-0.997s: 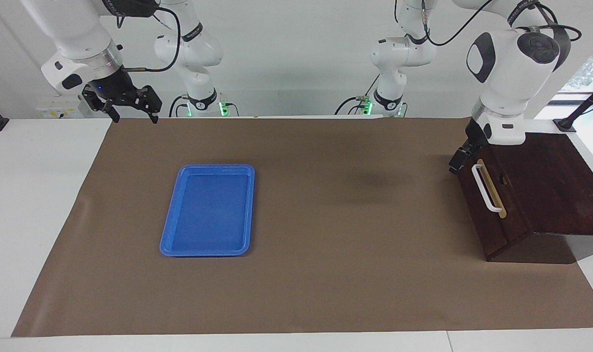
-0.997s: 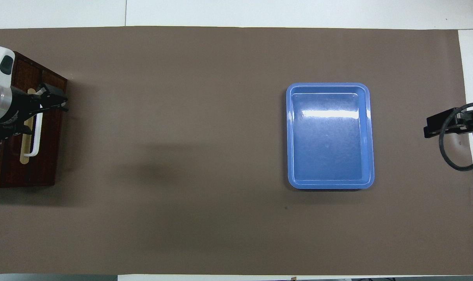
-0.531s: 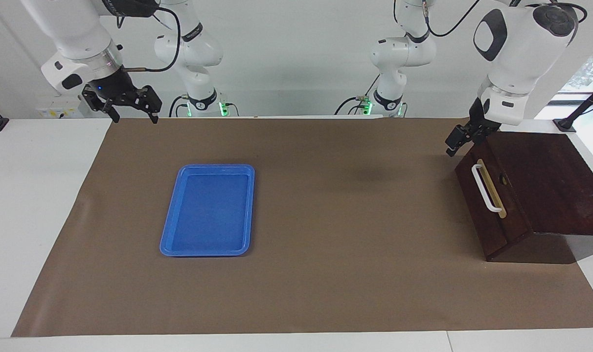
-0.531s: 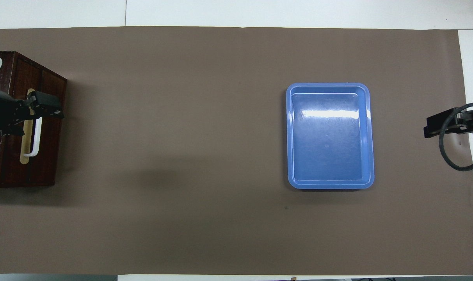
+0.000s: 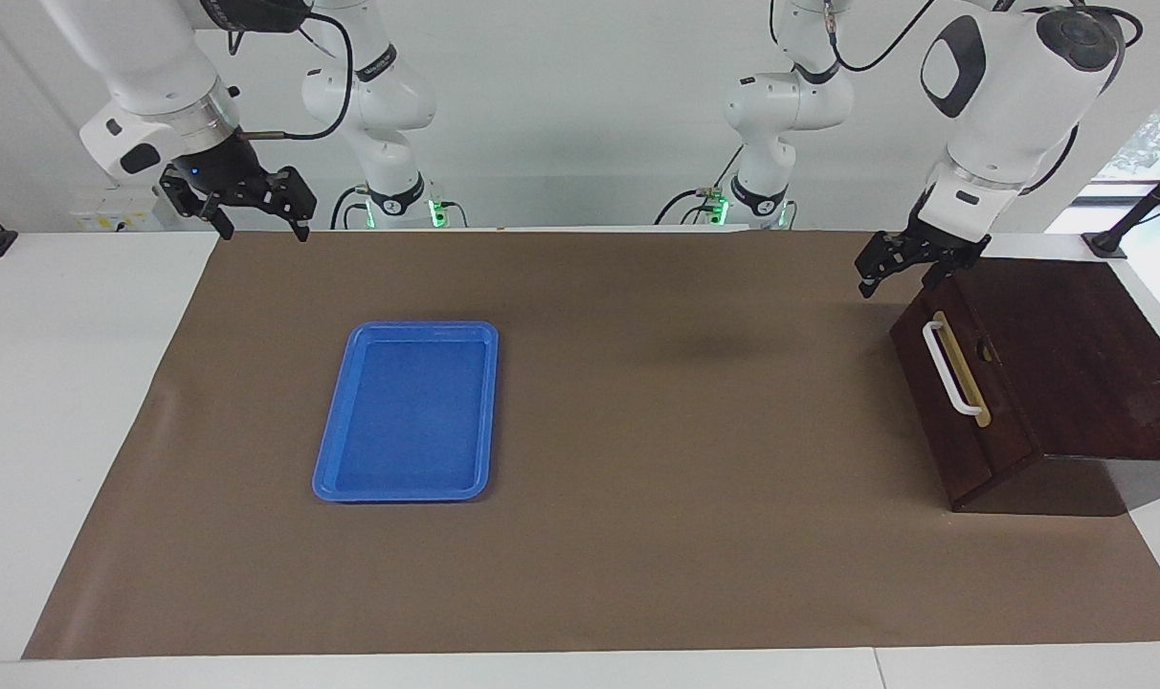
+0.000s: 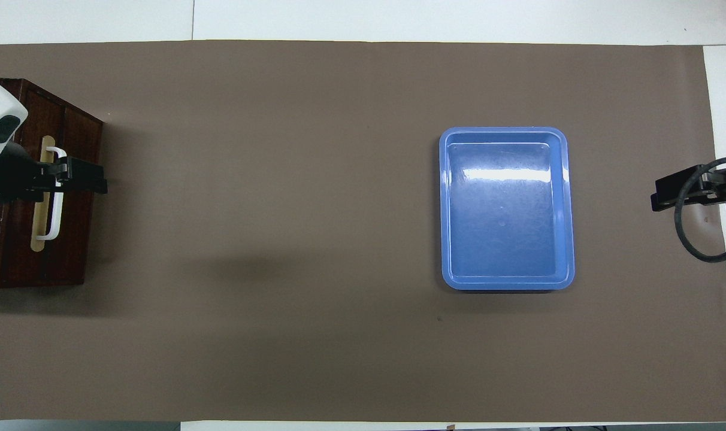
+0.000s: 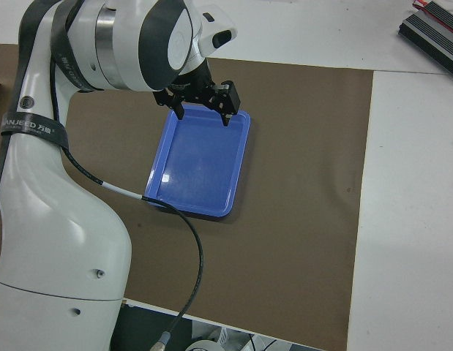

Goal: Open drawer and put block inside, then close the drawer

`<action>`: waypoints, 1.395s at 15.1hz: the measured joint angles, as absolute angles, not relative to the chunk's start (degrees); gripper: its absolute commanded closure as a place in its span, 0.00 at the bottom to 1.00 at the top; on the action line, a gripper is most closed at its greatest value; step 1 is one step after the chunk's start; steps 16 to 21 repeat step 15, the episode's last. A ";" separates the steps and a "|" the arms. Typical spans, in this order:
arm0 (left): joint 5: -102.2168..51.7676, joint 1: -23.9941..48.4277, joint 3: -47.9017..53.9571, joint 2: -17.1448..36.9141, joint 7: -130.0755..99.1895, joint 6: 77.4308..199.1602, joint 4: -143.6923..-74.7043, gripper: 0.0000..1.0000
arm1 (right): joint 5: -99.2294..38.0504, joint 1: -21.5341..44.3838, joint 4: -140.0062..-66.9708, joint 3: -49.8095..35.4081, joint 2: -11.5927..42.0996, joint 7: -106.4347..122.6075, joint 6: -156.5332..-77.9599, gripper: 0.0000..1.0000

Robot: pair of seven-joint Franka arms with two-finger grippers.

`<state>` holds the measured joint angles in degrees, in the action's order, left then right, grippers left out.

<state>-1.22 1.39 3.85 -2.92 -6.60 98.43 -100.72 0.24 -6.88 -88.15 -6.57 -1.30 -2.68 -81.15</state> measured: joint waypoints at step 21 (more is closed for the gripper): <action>-1.27 1.52 3.96 -2.93 0.06 93.75 -100.17 0.00 | 0.24 -6.89 -87.90 -6.53 -1.30 -2.68 -81.15 0.00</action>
